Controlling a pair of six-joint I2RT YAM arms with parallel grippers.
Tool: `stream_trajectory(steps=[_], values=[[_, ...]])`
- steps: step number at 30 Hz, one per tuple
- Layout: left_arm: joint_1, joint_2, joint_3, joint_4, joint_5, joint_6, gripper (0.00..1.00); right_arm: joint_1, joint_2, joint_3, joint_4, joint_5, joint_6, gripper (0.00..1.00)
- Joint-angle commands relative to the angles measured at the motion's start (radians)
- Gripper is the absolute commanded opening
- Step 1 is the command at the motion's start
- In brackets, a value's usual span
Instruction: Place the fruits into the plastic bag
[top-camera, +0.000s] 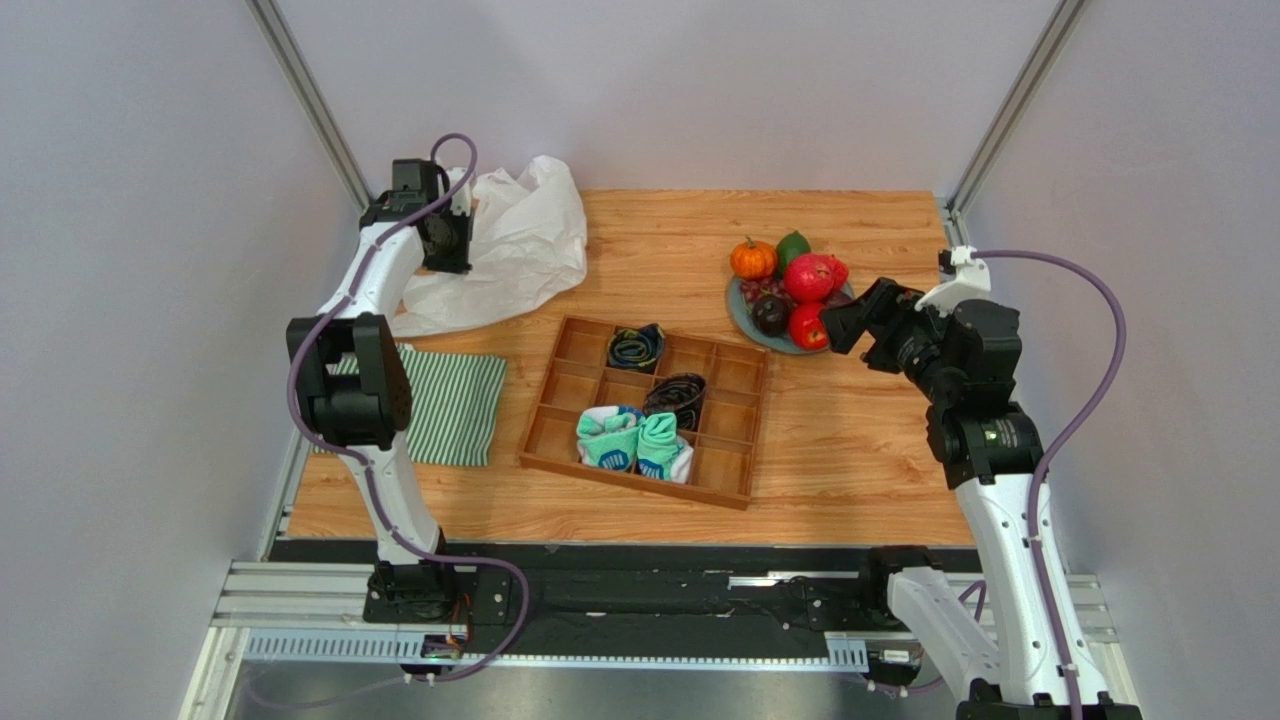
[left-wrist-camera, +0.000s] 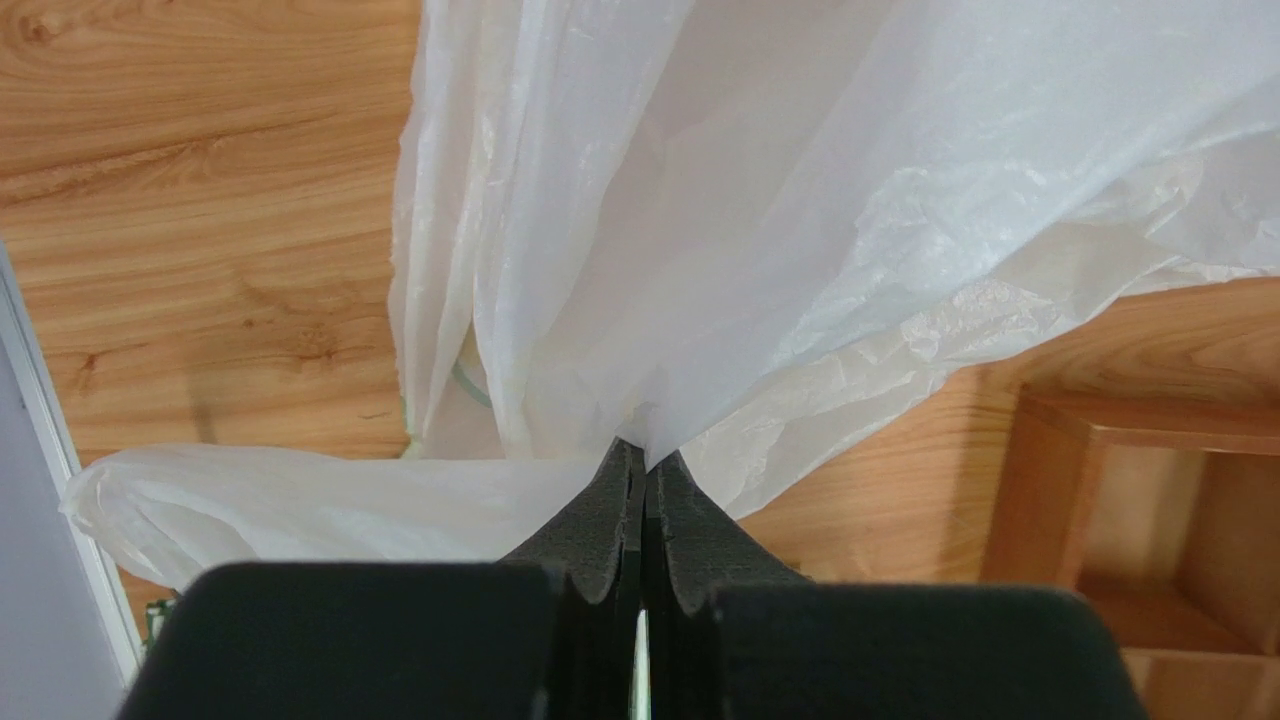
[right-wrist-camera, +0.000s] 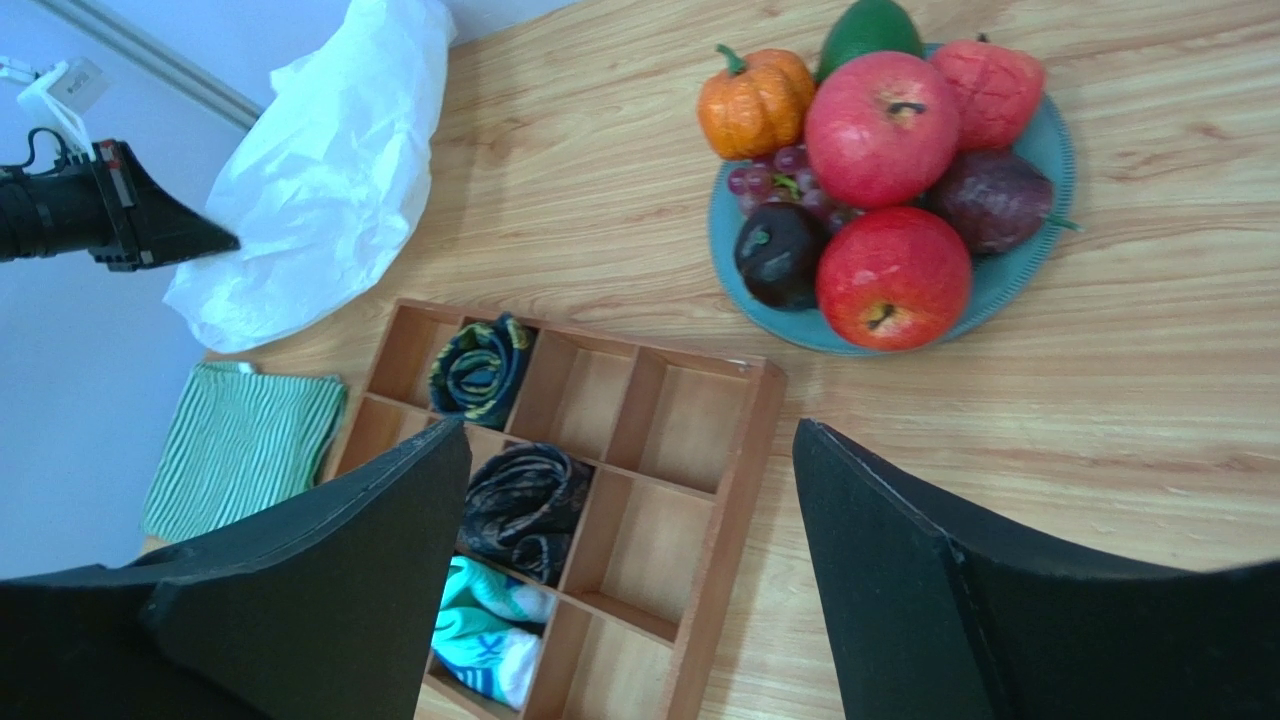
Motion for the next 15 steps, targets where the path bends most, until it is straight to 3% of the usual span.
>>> stream_trajectory(steps=[1,8,11,15], values=[[0.006,-0.169,0.061,0.0,0.115,-0.156,0.0,0.069,0.034,0.049,0.088,-0.077,0.043,0.83],[0.006,-0.249,-0.007,0.08,0.428,-0.495,0.0,0.417,0.201,0.17,0.094,0.093,-0.009,0.84],[0.006,-0.261,-0.082,0.222,0.563,-0.642,0.0,0.553,0.293,0.228,0.113,0.163,-0.047,0.84],[0.004,-0.274,-0.147,0.302,0.608,-0.733,0.0,0.727,0.409,0.354,0.104,0.333,-0.15,0.86]])
